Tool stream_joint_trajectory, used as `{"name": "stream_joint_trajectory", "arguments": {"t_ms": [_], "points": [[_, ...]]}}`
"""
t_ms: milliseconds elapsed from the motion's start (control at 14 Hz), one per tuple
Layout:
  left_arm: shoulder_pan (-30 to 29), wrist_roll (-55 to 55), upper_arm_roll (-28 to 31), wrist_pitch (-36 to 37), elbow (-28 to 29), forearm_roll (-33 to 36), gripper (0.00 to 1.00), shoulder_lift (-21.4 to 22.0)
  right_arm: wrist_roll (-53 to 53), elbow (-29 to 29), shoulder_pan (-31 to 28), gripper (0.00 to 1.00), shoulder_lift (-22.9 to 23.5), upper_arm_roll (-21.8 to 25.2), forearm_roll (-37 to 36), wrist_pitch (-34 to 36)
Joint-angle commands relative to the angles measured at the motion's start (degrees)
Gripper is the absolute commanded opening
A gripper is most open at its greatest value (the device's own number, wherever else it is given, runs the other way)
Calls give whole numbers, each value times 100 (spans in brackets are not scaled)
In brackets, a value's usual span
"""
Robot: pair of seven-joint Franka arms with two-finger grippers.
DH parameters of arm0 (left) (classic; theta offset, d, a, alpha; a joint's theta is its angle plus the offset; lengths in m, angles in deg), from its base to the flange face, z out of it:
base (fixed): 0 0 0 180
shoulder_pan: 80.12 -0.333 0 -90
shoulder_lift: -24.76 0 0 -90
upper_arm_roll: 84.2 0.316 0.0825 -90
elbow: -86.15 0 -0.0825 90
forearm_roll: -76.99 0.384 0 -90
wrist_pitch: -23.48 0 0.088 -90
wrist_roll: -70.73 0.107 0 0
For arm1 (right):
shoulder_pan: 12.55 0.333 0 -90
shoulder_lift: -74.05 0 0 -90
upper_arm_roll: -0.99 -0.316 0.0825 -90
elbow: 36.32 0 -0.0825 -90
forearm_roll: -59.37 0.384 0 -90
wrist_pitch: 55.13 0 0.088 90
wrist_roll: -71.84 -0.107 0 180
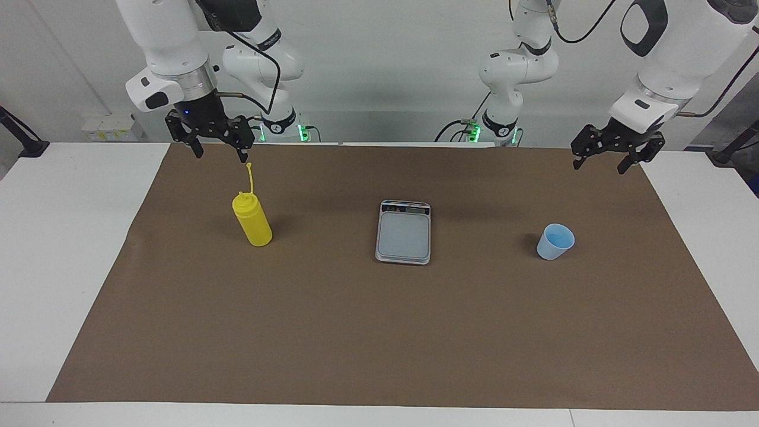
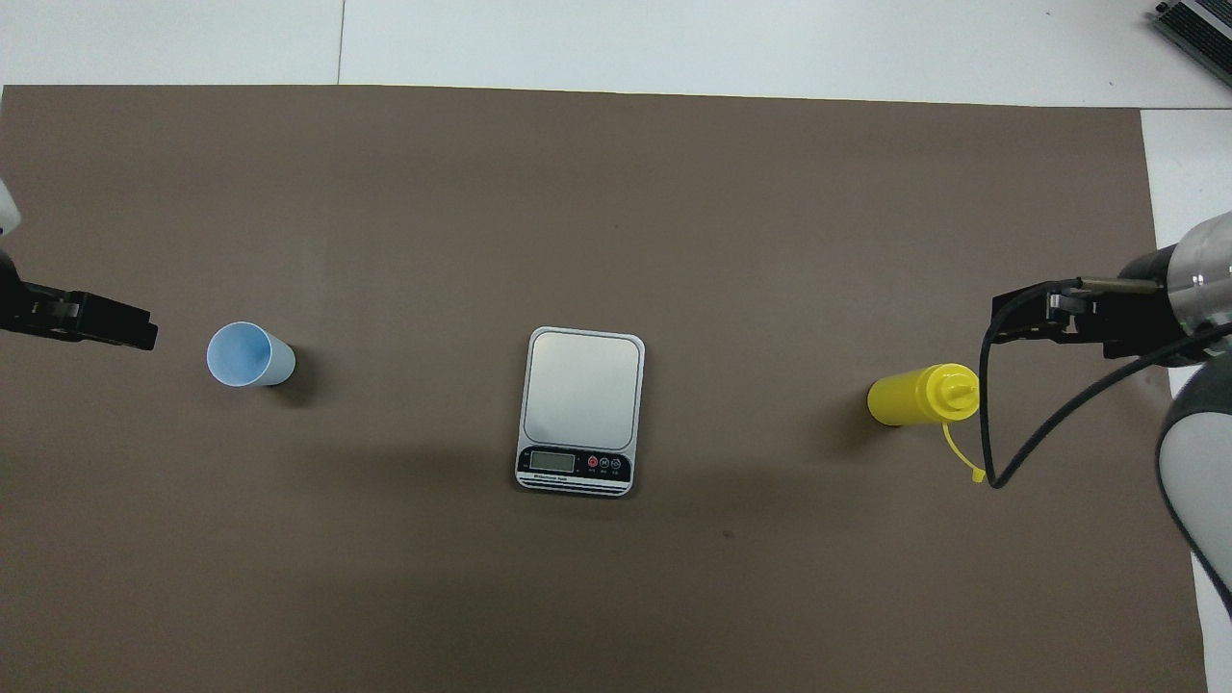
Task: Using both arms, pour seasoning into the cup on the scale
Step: 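Reach the left gripper toward the light-blue cup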
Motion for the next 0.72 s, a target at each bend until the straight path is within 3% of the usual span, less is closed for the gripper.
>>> {"name": "stream_joint_trajectory", "arguments": {"t_ms": [0,358,645], "points": [[14,121,43,-14,35,50,100,92,209,171,-14,100,85,-28,-8,178],[-3,112,87,-190,202,50,100,136,288,75,-57,100,42,-28,79,197],[-328,121,87,-1268,1079,41,100,251,288,66,-110,100,42,-11,80,197]]}}
